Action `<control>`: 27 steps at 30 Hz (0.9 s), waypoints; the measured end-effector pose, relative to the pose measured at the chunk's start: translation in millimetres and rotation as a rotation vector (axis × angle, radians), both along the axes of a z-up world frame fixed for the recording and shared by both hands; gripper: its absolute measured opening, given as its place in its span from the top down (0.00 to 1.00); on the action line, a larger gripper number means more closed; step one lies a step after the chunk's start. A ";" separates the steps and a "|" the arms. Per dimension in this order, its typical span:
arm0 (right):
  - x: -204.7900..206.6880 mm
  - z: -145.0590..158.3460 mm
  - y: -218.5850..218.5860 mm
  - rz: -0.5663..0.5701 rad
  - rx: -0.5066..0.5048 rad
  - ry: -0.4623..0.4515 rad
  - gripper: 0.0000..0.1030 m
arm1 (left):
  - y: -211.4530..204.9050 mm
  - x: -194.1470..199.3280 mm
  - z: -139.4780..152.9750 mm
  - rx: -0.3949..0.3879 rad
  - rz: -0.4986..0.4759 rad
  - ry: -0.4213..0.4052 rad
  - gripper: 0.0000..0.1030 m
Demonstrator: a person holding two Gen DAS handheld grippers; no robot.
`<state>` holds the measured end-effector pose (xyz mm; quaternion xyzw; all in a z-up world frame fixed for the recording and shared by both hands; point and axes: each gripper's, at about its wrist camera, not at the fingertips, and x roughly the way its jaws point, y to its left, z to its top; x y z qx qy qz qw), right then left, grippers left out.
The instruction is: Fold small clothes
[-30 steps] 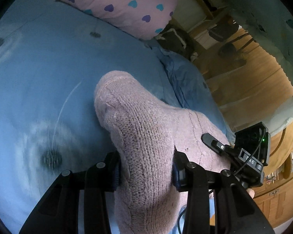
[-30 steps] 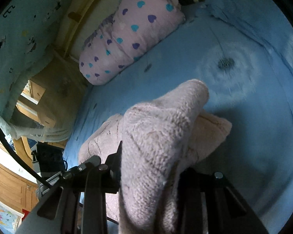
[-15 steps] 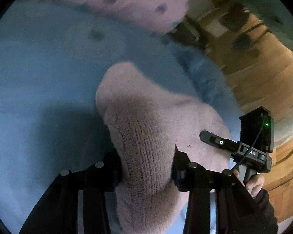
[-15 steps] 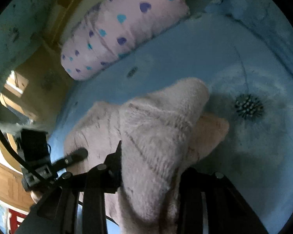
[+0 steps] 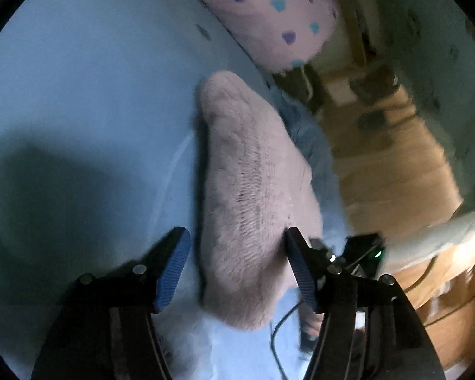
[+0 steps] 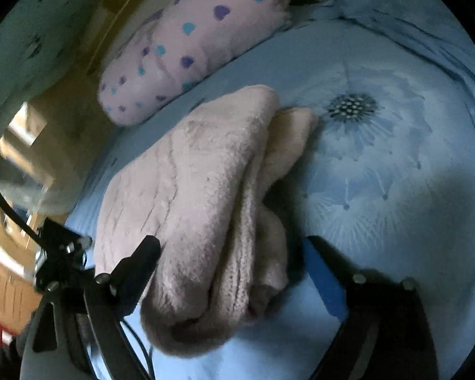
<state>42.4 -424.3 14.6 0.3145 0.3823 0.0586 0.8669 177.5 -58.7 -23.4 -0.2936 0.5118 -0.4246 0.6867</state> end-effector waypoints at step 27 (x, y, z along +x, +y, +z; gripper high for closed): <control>54.9 -23.0 -60.6 -0.024 0.536 0.164 0.00 | 20.3 65.9 -8.2 -0.061 0.105 0.179 0.45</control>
